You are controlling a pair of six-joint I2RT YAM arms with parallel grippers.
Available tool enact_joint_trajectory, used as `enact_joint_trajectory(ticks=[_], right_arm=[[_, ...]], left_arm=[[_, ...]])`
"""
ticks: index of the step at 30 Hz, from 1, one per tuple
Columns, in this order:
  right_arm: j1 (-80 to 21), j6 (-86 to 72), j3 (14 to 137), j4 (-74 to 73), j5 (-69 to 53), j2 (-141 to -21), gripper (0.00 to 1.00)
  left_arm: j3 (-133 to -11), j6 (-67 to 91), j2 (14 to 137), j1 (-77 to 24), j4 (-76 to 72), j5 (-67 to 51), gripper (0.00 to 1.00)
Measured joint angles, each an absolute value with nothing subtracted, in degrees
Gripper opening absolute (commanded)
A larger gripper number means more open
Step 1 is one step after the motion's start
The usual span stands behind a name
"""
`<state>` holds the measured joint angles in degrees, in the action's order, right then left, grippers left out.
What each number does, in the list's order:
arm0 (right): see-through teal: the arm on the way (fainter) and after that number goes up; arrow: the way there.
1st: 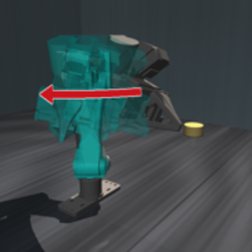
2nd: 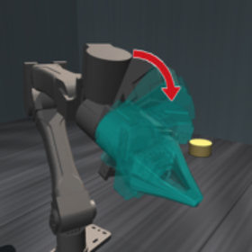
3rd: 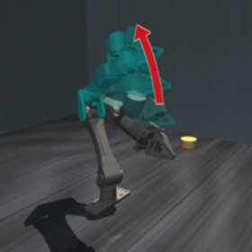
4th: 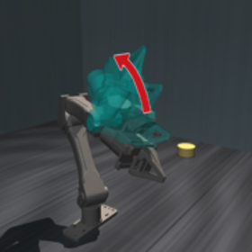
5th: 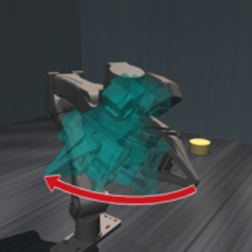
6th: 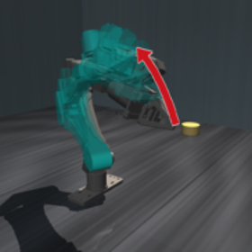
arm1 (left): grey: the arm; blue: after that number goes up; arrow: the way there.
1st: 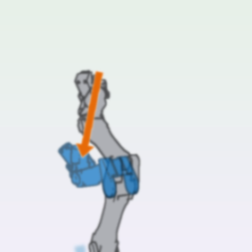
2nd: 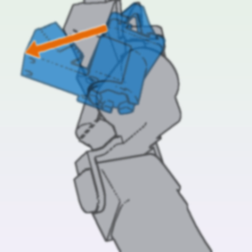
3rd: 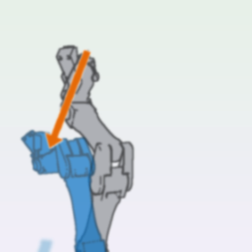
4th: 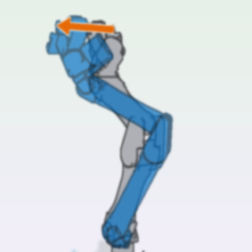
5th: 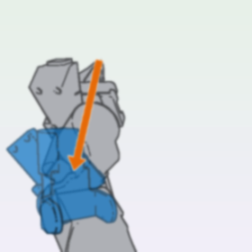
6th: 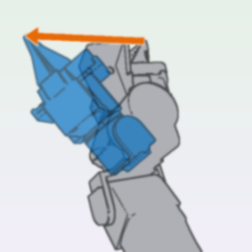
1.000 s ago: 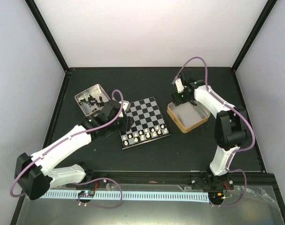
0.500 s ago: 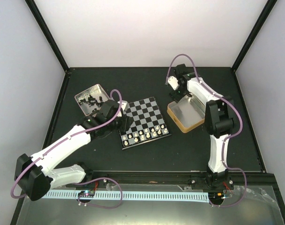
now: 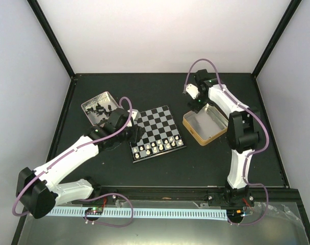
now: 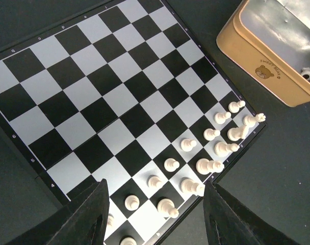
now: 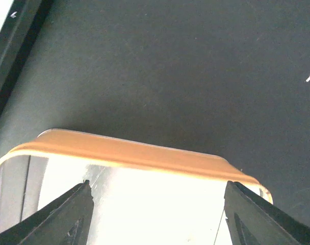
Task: Set up the chess pieces on the board
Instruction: Adjust the storage box at the center of the board.
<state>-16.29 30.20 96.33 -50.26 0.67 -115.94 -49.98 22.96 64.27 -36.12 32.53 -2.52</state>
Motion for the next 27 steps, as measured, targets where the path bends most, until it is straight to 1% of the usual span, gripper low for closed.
enact_joint_trajectory(ticks=[4, 8, 18, 27], right_arm=[[-16.05, 30.87, 95.39, -52.12, -0.45, -113.65, 0.72], [-16.03, 30.81, 95.42, -53.12, -1.13, -113.78, 0.72], [-16.08, 30.52, 95.64, -54.0, -0.51, -116.44, 0.72], [-17.61, 30.35, 99.53, -51.51, 0.69, -120.42, 0.72]], left_arm=[[-49.95, 22.96, 64.42, -35.94, 32.47, -2.85, 0.53], [-49.76, 22.94, 64.66, -35.81, 32.03, -3.46, 0.54], [-49.65, 22.87, 64.82, -35.57, 31.38, -4.49, 0.54], [-49.65, 22.83, 65.65, -35.42, 31.03, -4.78, 0.54]])
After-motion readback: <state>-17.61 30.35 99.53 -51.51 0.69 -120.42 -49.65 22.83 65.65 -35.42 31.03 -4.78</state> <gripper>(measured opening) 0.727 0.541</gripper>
